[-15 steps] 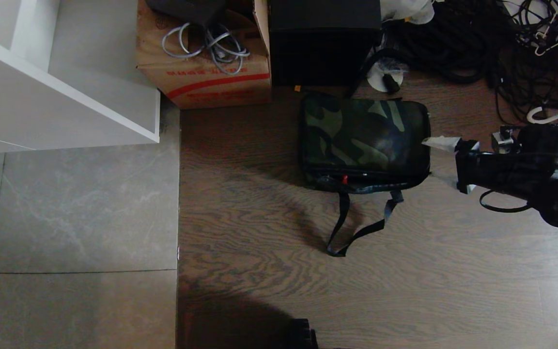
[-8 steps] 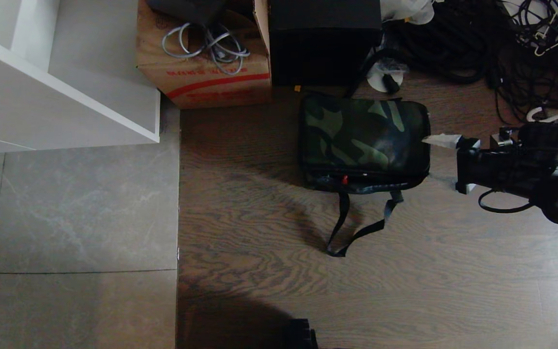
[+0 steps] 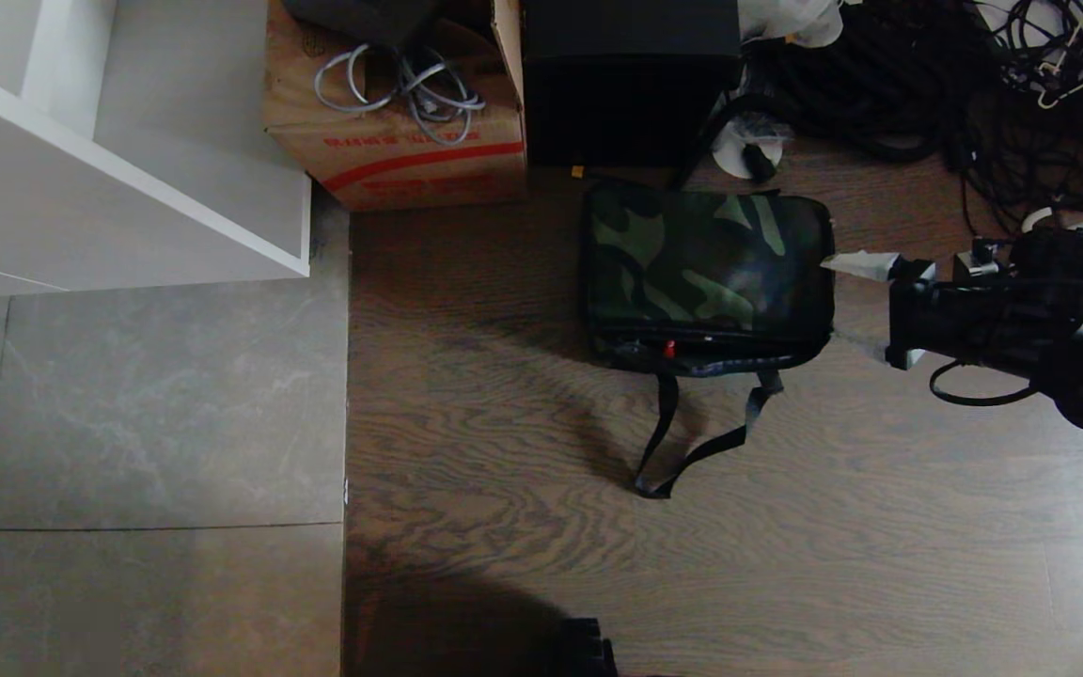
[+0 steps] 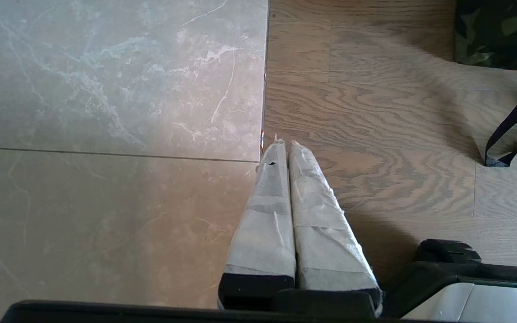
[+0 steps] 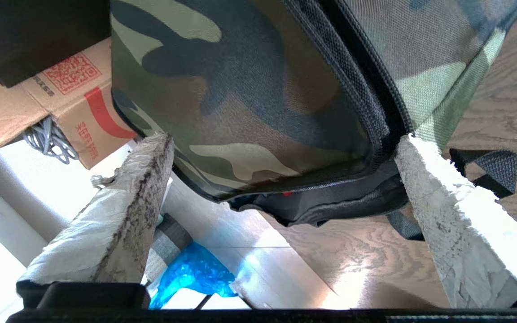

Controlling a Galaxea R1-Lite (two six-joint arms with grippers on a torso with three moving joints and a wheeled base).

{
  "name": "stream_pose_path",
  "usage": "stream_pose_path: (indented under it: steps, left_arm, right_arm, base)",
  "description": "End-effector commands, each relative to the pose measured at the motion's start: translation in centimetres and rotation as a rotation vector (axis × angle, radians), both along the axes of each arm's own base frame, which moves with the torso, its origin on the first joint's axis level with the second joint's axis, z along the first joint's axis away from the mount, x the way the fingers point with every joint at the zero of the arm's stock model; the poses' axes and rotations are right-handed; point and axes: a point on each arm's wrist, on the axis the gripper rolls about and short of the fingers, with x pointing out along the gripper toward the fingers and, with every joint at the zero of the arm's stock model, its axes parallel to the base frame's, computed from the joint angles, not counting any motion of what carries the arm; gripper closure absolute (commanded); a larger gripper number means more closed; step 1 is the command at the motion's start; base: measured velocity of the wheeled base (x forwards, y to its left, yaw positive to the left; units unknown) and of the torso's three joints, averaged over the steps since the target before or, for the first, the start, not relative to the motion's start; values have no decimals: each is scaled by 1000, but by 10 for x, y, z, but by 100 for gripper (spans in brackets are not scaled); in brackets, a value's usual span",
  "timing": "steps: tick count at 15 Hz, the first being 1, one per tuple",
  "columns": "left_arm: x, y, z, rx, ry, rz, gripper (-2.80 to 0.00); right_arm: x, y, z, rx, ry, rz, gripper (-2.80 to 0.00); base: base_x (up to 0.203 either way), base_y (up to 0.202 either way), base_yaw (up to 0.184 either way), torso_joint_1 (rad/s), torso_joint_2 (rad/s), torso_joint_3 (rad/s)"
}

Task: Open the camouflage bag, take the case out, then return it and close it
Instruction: Open the top of the storage box

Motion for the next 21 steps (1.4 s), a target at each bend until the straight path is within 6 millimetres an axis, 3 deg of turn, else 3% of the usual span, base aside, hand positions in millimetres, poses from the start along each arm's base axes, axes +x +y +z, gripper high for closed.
stream_pose_path:
  steps: [1,7,17,18,19,21]
  left_arm:
    - [1,0,-3,-1,10,1,0]
    - [1,0,-3,-1,10,1,0]
    - [1,0,-3,-1,10,1,0]
    - [1,0,-3,-1,10,1,0]
    - [1,0,-3,-1,10,1,0]
    - [1,0,-3,-1,10,1,0]
  right_arm:
    - [2,3,-4,0,8,9,-280]
    - [13,10,-21,-12,21,14,-280]
    - [27,18,-20,-18,-45,-46,-280]
    - [27,18,-20,-22,-48,-53,-186]
    - [27,18,-19,-25,-52,-64,0]
    - [26,18,-17,-28,-58,-65,0]
  base:
    - [0,0,0,0,0,0]
    - [0,0,0,0,0,0]
    - [0,0,0,0,0,0]
    - [0,0,0,0,0,0]
    - [0,0,0,0,0,0]
    - [0,0,0,0,0,0]
